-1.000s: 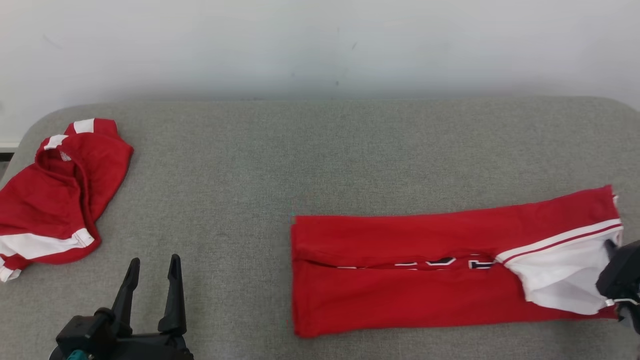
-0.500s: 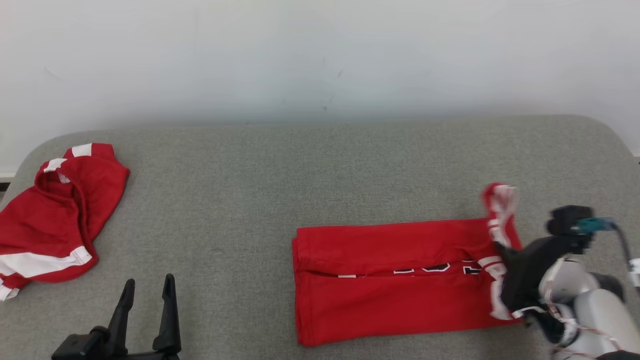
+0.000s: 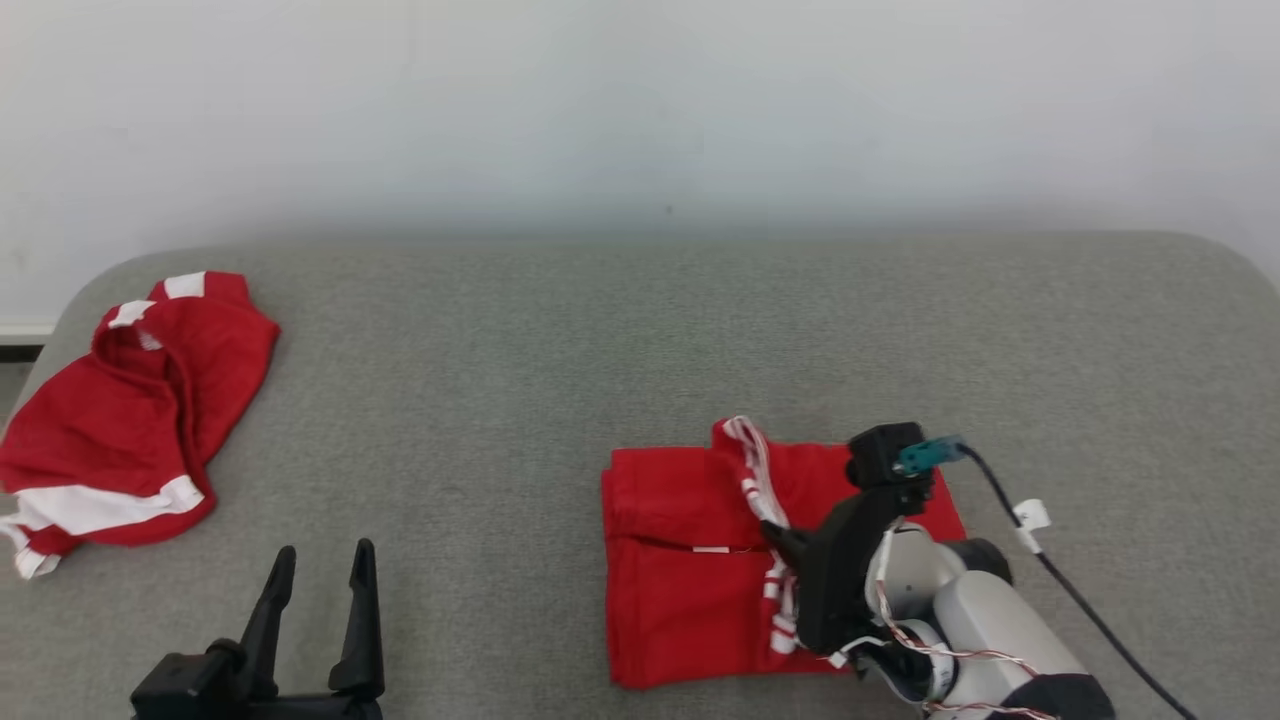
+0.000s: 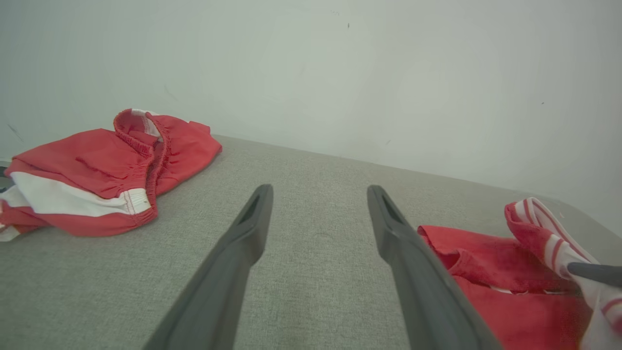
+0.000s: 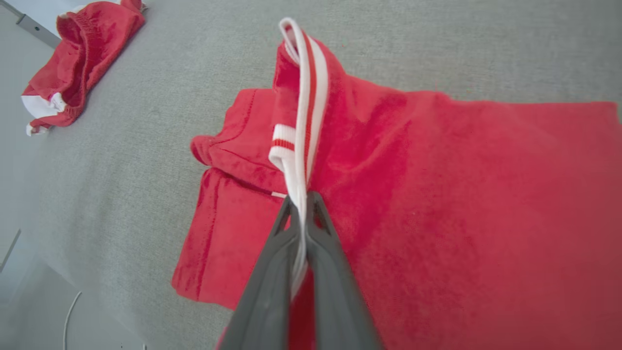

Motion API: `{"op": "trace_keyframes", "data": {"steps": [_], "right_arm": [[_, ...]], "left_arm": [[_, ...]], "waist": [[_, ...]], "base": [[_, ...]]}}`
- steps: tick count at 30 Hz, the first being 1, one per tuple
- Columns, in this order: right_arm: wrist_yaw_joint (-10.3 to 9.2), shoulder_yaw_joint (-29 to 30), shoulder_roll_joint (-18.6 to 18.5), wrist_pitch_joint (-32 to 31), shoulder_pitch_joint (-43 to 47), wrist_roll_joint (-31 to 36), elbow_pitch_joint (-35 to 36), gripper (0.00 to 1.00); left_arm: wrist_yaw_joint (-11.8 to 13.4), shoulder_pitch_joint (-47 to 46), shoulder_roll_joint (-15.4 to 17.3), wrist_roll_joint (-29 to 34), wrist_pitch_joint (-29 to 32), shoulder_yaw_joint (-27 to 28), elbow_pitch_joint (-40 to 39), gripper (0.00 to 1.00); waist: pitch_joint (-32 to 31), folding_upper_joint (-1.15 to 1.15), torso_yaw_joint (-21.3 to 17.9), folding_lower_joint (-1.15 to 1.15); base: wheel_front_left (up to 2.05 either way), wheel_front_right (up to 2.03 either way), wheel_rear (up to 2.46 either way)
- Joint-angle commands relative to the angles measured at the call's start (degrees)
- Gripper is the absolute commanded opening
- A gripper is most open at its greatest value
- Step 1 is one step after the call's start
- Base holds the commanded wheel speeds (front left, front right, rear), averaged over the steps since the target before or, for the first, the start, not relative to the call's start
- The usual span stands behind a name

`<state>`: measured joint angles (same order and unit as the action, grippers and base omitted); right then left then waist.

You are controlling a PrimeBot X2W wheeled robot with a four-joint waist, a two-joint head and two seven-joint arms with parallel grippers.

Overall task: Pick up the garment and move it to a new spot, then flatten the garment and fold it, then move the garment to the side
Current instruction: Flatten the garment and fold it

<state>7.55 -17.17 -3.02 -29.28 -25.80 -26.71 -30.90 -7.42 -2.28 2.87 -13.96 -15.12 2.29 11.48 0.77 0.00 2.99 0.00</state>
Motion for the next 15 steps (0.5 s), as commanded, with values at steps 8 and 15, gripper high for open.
{"op": "trace_keyframes", "data": {"steps": [8, 15], "right_arm": [[-0.13, -7.9, 0.1, 4.6, -6.7, -7.1, -9.0, 0.0], [-0.13, -13.6, 0.1, 6.8, -10.9, -12.4, -15.9, 0.0]], "left_arm": [[-0.1, -2.1, 0.3, 0.1, 0.0, -2.6, 1.1, 1.0], [-0.1, -3.2, 0.3, -0.2, 0.0, -3.9, 1.9, 1.0]], "waist": [[1.1, 0.0, 3.7, 0.0], [1.8, 0.0, 5.4, 0.0]], "base": [[0.0, 0.0, 0.0], [0.0, 0.0, 0.0]]}}
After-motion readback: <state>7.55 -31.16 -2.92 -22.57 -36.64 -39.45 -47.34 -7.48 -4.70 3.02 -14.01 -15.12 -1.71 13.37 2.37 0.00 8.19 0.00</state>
